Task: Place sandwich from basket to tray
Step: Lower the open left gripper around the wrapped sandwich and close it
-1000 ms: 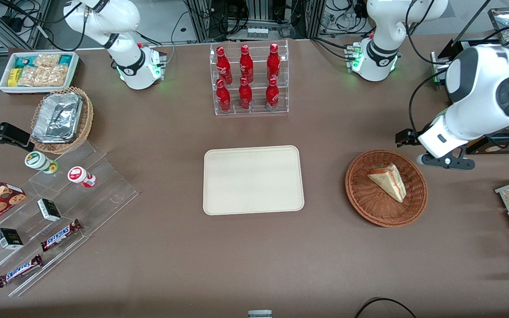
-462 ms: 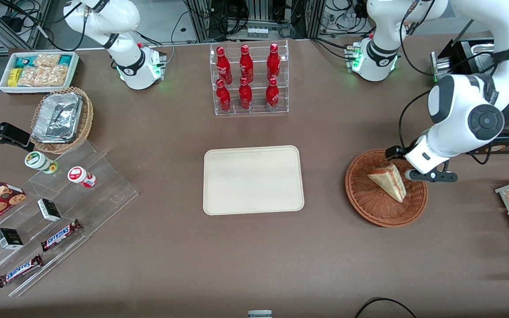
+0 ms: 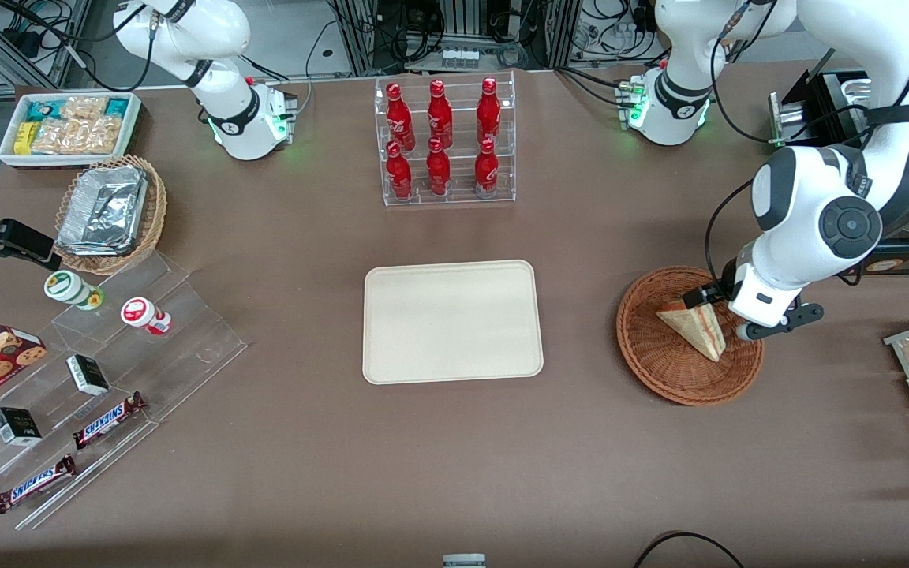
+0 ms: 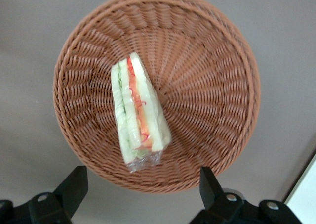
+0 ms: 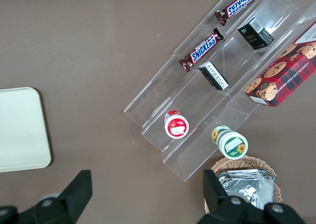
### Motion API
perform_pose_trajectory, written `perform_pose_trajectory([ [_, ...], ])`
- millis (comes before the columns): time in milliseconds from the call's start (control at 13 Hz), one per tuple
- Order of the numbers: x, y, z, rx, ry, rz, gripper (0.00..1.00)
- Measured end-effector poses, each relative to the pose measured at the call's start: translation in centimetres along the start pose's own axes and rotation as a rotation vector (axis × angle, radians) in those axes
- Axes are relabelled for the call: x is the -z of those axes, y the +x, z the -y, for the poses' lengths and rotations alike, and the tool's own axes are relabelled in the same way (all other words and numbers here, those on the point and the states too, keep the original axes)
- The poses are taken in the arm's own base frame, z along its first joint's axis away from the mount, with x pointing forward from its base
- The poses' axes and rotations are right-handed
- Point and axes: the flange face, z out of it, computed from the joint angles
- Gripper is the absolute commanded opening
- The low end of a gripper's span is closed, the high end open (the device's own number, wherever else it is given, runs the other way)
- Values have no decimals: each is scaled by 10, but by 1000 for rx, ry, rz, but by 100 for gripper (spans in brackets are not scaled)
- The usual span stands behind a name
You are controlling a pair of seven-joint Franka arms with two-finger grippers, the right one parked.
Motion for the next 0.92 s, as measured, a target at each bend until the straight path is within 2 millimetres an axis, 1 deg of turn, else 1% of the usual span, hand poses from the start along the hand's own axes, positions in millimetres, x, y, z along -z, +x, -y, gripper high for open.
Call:
perform_pose_trajectory([
  [77,-1,0,-2,74,-9,-14,100],
  [154,-4,-1,-2,110,-12,-18,100],
  [385,-16,-5,1,131,-11,-17,100],
  [692,-26,-5,7,151,1,-1,100],
  [923,-45,-4,9,166,2,-1,100],
])
